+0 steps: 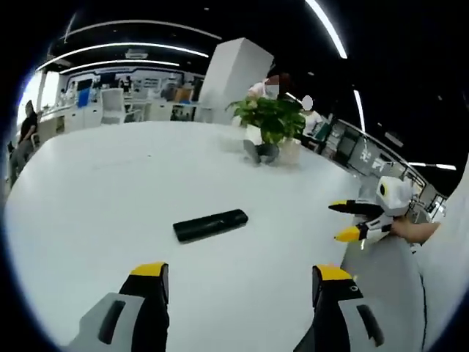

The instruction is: Press the specified remote control buttons in sequence, fully releasing each button before pressing the next.

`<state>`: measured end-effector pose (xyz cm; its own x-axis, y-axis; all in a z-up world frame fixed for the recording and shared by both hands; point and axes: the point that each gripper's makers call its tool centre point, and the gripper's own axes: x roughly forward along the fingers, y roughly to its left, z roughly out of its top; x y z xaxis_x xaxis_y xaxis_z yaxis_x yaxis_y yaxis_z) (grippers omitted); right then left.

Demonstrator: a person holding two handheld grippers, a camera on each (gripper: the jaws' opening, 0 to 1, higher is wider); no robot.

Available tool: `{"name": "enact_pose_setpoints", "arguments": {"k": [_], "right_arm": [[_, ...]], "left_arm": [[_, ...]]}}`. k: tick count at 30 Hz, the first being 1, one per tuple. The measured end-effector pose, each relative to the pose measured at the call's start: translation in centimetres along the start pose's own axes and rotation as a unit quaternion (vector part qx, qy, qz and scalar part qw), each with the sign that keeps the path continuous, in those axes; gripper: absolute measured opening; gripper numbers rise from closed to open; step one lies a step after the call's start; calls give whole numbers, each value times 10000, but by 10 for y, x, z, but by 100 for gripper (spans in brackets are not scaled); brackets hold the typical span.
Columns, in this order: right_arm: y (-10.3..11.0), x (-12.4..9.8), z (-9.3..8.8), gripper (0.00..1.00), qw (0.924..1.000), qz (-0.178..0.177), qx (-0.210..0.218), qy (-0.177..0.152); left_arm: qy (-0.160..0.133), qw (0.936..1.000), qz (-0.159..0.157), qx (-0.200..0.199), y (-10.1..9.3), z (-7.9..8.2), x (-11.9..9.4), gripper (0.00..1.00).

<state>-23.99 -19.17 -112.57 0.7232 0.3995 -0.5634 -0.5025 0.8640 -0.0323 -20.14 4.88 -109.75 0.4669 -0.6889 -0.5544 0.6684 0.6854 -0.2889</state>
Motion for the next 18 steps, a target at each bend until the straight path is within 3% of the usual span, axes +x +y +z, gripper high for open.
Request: {"name": "enact_pose_setpoints", "arguments": {"k": [5, 11, 18], "right_arm": [[1, 3, -18, 63, 9988, 68, -109, 465], [3, 3, -16, 60, 9989, 125, -143, 436], [3, 3, -19, 57, 9987, 136, -71, 482]], "left_arm": [[584, 9946, -264, 816, 14, 9, 24, 74], [1118, 9845, -669, 1171, 22, 11, 53, 66], [1679, 9648, -751, 1881, 44, 13, 79, 61]]}}
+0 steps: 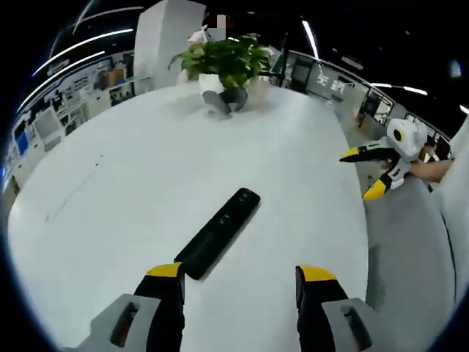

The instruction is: Press the specified remote control buttons in sequence, fully releasing each button before pressing the next.

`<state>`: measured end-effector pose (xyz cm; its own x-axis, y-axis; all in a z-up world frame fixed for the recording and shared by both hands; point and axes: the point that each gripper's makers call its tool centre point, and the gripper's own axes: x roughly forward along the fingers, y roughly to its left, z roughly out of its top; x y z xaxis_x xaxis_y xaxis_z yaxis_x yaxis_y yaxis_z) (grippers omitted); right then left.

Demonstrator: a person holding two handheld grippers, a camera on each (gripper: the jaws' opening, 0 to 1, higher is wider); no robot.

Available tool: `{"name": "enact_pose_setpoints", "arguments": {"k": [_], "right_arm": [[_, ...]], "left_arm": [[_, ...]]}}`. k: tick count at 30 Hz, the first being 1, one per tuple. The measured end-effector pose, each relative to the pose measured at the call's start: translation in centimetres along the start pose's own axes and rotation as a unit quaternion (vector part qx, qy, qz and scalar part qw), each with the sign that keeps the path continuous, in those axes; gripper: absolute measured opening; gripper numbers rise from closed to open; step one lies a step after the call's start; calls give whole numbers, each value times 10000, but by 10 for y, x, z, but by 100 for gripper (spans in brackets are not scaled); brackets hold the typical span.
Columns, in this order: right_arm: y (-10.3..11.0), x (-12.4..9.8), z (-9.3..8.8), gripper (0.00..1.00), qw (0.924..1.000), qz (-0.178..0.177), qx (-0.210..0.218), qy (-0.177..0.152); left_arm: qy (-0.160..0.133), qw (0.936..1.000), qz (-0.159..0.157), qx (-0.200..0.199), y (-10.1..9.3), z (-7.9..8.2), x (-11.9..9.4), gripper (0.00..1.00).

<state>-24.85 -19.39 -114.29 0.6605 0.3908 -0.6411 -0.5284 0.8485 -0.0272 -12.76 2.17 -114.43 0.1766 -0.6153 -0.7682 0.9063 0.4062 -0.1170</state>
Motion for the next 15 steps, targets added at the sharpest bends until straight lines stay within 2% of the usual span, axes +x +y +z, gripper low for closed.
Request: {"name": "enact_pose_setpoints", "arguments": {"k": [5, 10, 12, 15], "right_arm": [[2, 1, -3, 54, 10000, 57, 15, 68], [2, 1, -4, 52, 9999, 87, 58, 94], [2, 1, -4, 51, 9999, 105, 59, 102], [3, 1, -5, 50, 9998, 132, 56, 119]], "left_arm": [[613, 9967, -133, 517, 16, -6, 17, 56], [1018, 9904, -273, 895, 26, -8, 30, 52], [1186, 9876, -311, 981, 29, -9, 35, 50], [1489, 9797, -187, 1329, 38, -11, 38, 50]]}}
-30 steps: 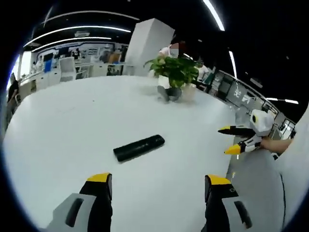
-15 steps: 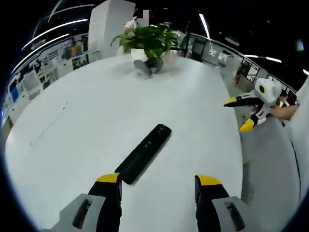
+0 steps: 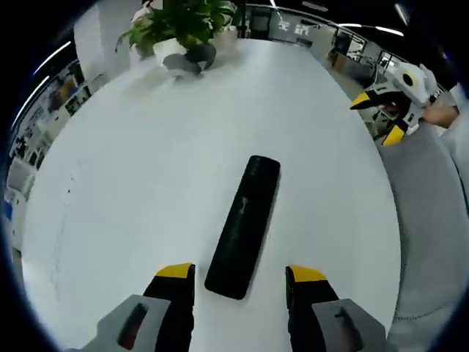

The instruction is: Press the specified remote control buttons in sequence, fully releasing each button before pressing the next.

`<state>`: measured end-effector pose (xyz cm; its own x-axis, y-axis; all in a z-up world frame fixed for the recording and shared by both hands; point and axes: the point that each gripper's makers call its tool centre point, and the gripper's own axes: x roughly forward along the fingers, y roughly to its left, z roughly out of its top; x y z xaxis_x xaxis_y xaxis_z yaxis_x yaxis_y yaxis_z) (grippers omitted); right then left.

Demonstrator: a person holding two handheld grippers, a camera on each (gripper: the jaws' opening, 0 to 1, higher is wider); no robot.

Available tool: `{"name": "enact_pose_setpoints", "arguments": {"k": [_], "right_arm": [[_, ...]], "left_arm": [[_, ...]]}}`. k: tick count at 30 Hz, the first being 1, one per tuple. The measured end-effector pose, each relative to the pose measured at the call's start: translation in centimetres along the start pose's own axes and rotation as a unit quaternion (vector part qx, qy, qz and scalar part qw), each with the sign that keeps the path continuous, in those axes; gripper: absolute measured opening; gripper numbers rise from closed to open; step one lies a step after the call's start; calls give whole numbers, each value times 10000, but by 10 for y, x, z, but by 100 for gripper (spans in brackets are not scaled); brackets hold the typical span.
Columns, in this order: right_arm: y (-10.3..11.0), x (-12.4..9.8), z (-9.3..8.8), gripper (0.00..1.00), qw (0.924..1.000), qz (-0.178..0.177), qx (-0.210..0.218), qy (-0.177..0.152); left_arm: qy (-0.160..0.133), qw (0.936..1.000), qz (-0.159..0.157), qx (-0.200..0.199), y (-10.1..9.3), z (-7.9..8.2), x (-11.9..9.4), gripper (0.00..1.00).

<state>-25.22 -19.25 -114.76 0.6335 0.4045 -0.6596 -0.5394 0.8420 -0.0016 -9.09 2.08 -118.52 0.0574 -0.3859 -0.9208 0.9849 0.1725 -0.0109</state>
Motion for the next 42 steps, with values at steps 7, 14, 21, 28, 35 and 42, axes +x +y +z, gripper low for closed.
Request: {"name": "enact_pose_setpoints", "arguments": {"k": [7, 14, 21, 28, 35, 42], "right_arm": [[-1, -1, -1, 48, 10000, -7, 40, -6], [0, -2, -1, 47, 10000, -4, 70, -9], [3, -1, -2, 44, 9999, 111, 94, 19], [5, 0, -2, 41, 9998, 169, 15, 46], [6, 1, -2, 40, 9998, 199, 0, 61], [8, 1, -2, 38, 9996, 250, -55, 85]], "left_arm": [[299, 9986, -129, 408, -4, 6, 12, 44], [360, 9968, -245, 676, -6, 11, 14, 39], [443, 9957, -197, 784, -13, 6, 11, 24], [413, 9954, -236, 827, -22, 4, 12, 23], [436, 9957, -248, 777, -30, 4, 13, 23], [342, 9969, -238, 661, -38, 4, 12, 23]]}}
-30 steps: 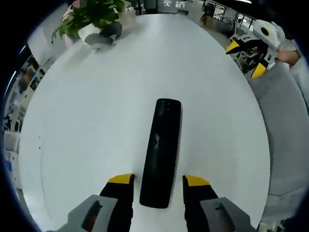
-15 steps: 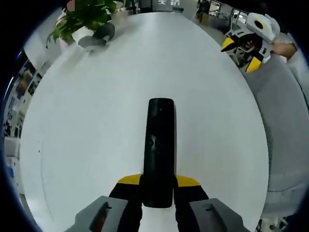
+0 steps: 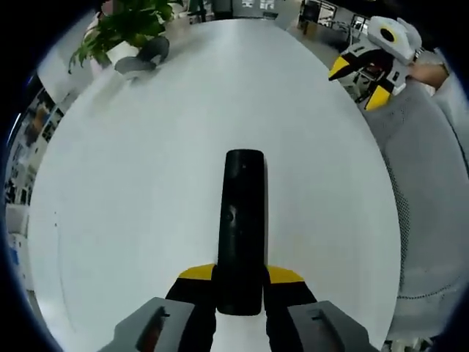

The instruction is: Press the specified remote control buttons in sequence, fully releasing each button before pressing the next.

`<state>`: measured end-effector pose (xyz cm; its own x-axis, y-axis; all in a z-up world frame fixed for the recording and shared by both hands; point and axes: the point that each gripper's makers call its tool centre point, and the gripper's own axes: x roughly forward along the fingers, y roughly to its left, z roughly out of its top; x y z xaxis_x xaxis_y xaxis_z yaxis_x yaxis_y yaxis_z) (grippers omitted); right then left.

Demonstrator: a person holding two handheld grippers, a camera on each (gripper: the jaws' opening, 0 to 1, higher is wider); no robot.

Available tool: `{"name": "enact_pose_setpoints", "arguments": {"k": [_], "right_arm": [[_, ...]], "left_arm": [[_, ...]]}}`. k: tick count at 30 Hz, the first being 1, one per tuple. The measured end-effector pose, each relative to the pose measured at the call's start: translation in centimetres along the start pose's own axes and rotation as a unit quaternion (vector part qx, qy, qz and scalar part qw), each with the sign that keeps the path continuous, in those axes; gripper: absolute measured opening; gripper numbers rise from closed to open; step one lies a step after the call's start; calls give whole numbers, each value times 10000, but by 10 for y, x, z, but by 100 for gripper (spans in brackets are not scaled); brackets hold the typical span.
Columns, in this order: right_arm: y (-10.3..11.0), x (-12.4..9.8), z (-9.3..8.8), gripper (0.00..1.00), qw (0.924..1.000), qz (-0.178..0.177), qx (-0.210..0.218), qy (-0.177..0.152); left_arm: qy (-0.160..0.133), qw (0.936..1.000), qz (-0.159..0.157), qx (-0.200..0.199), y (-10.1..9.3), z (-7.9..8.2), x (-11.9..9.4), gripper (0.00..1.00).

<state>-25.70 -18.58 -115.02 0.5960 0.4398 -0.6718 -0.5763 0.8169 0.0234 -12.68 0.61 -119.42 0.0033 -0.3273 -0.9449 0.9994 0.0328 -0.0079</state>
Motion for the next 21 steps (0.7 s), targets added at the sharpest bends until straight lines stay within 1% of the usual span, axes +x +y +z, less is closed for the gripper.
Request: {"name": "enact_pose_setpoints", "arguments": {"k": [9, 21], "right_arm": [[1, 0, 0, 38, 10000, 17, -38, 0], [2, 0, 0, 37, 10000, 19, -91, 8]], "left_arm": [[-249, 9996, 15, -154, -9, 2, 0, 23], [-507, 9986, 14, -174, -29, 3, 0, 23]]}}
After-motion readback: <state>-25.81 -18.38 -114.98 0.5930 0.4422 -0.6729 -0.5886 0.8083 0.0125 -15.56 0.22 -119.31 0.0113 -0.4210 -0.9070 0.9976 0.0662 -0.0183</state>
